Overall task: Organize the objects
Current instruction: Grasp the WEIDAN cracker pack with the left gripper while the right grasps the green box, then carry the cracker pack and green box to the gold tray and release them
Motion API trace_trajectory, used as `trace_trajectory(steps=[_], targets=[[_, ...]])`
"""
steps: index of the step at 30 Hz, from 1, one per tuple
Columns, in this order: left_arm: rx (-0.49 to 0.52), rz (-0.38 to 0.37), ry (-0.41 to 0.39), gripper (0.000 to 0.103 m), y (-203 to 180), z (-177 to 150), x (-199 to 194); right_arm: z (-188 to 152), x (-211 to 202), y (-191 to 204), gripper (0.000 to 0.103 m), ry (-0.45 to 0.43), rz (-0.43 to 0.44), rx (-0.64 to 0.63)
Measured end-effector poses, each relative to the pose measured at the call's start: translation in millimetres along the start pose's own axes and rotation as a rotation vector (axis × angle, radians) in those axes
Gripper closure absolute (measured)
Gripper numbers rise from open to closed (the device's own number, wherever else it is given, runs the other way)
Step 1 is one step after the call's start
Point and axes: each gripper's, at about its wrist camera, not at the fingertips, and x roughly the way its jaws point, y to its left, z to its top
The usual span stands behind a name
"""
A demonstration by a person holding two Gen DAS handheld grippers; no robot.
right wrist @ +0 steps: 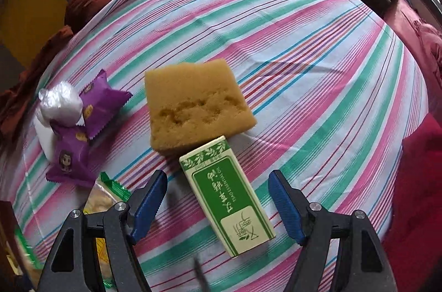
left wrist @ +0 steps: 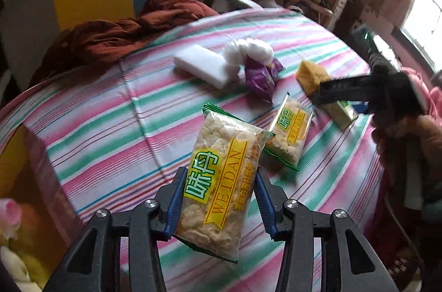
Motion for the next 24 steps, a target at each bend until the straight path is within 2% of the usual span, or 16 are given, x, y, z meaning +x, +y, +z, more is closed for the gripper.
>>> trace_trajectory(steps=[2,4,5,6,7,11,16,20,24], targets=[[-0.028,0.007,-0.027,0.055,6.5,-2.4,-12.9,-1.1,-0.2,4.4,0.029,0.005,-0.012,-0.028],[-0.051,0.015,-0.061,0.055,14.3,-5.0,-27.2,-2.2,-3.3,8.5,0.052,-0.002,-0.029,-0.058],[-0.061,0.017,-0.078,0.055,17.8,-7.3,-34.9,-2.7,-4.9,9.9,0.058,-0.002,-0.026,-0.068],[-0.073,0.017,-0.093,0.055,21.8,-10.7,-42.9,-3.4,-6.0,10.9,0.071,-0.003,-0.027,-0.076],[-0.092,0.014,-0.106,0.055,27.1,-14.8,-51.6,-4.6,-7.0,12.3,0.073,-0.002,-0.032,-0.086],[-0.131,0.024,-0.132,0.055,41.4,-29.8,-71.8,-10.5,-17.7,13.3,0.073,-0.016,0.02,-0.095],[-0.186,0.055,-0.159,0.055,60.6,-53.6,-92.4,-26.5,-61.5,18.1,0.073,-0.128,0.167,-0.145],[-0.277,0.083,-0.188,0.055,89.5,-76.5,-110.4,-47.0,-93.0,61.5,0.073,-0.195,0.294,-0.234],[-0.372,0.131,-0.214,0.055,121.0,-98.5,-128.6,-66.2,-117.4,115.7,0.073,-0.21,0.431,-0.368]])
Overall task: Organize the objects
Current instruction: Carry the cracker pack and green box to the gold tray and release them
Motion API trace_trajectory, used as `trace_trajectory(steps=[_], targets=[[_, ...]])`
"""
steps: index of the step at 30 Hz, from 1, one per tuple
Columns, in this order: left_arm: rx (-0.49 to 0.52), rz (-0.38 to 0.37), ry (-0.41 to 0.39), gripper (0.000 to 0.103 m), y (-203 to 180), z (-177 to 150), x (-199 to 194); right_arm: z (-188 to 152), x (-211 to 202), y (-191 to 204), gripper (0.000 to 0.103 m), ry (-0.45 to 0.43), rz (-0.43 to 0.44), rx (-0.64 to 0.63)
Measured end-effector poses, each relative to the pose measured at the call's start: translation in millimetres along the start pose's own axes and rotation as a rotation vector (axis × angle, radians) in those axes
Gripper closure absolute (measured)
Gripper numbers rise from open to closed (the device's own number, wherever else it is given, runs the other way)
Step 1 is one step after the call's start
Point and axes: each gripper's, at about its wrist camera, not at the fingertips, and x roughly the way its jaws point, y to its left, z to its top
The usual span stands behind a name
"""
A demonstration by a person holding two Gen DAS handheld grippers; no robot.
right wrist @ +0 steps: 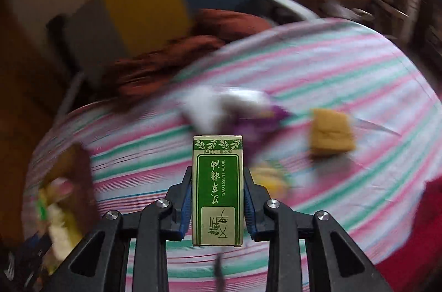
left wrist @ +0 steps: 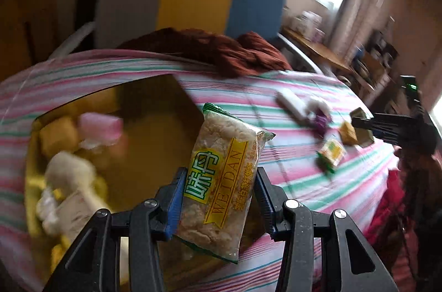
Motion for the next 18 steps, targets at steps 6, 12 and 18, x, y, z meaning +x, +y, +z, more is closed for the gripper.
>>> trace_trajectory(steps=[6,12,18], targets=[[-0.124,0.092,-0.036,0.055,57.3,-3.0,-18.2,-19.1,8.3,117.4,0.073,0.04,0.208,-0.198],[-0.193,0.136,-0.092,0.053,87.0,7.7,-29.9,-40.6,32.0,199.9,0.067,0.108,0.345,-0.294],[-0.254,0.175,-0.157,0.031,106.9,13.7,-41.1,-61.3,40.7,229.3,0.051,0.116,0.331,-0.359]])
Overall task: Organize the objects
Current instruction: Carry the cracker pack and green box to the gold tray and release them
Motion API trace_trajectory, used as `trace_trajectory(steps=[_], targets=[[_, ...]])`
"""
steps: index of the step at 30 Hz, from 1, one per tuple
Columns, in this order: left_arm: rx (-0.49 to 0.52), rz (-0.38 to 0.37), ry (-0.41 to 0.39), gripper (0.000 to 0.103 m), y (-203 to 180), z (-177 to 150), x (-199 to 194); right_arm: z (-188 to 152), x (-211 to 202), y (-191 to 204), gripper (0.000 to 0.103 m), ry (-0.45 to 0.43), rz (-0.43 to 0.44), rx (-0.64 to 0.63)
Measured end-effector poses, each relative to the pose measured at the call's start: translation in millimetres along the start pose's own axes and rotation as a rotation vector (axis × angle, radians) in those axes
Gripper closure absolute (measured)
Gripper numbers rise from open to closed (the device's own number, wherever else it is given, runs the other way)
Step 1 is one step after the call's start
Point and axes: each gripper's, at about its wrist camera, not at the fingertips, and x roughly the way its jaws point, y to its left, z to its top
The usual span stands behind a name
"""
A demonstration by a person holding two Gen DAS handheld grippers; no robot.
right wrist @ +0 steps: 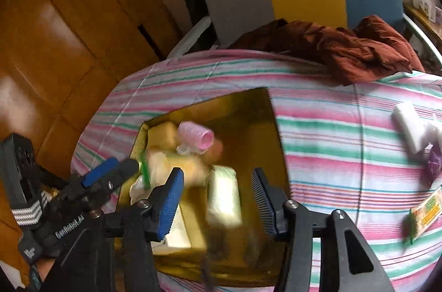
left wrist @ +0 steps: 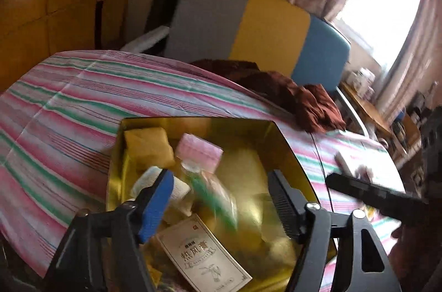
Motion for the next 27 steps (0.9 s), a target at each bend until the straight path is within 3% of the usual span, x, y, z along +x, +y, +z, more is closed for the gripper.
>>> trace_trajectory(steps=[4,8,14,27], targets=[[0.017,0.063,-0.016,0.029,4.4,-6.2,-7.6,-17.6,0.1,6.0,0.037,-0.009,-0.069,-0.074],[0.054,0.138,-0.063,0.021,2.9,-18.7,-22.0,-28.4,-4.1,26.2,0.03,-0.041,-0.156,-0.168],[0.082,0.167,-0.089,0.016,5.0,-38.7,-39.6,-43.7,-6.1,45.9,0.03,-0.087,-0.233,-0.259],[0.068,0.198,-0.071,0.016,13.0,-54.9,-49.2,-59.8,-16.5,58.6,0.03,-0.147,-0.289,-0.336]])
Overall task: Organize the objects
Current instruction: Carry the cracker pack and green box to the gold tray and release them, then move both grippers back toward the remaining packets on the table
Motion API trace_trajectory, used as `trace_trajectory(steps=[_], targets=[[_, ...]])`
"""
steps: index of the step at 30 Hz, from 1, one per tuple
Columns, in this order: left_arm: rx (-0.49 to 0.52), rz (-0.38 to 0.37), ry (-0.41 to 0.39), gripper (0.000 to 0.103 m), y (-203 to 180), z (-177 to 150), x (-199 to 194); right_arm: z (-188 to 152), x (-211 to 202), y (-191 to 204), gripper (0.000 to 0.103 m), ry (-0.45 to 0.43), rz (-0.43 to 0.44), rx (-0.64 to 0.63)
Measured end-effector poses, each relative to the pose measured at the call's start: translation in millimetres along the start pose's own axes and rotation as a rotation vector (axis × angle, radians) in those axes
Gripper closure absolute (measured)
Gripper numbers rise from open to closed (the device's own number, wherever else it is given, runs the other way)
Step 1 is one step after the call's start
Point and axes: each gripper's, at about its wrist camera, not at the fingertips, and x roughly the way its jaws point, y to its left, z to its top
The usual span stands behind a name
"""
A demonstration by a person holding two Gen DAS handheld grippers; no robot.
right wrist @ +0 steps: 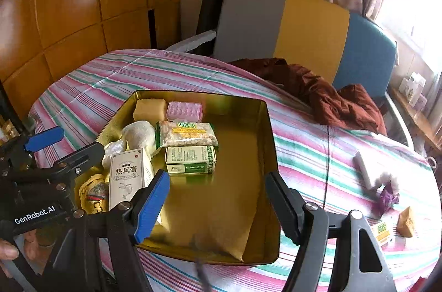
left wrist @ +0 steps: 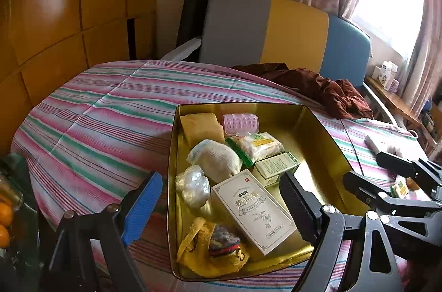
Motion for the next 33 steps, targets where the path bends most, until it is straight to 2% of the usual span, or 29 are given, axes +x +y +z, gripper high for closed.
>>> trace_trajectory(steps=[9,20,25,33], targets=[[0.024,-0.005,-0.023,0.016,-8.1,4.8,-9.6,-0.5,-7.5,-3.9,0.03,-0.021,-0.009,0.004],[0.072,-0.024,0.005,0.016,-25.5,1.7,-5.7,-7.6,-3.8,-31.4,0.03,-0.007,-0.049,0.059],[0.106,-0.038,0.023,0.016,-38.4,0.2,-1.8,-15.1,3.5,-57.7,0.03,0.026,-0.086,0.108],[0.162,-0.083,0.044,0.016,-62.8,-1.8,4.7,-32.6,11.3,-130.0,0.03,0.101,-0.14,0.269]])
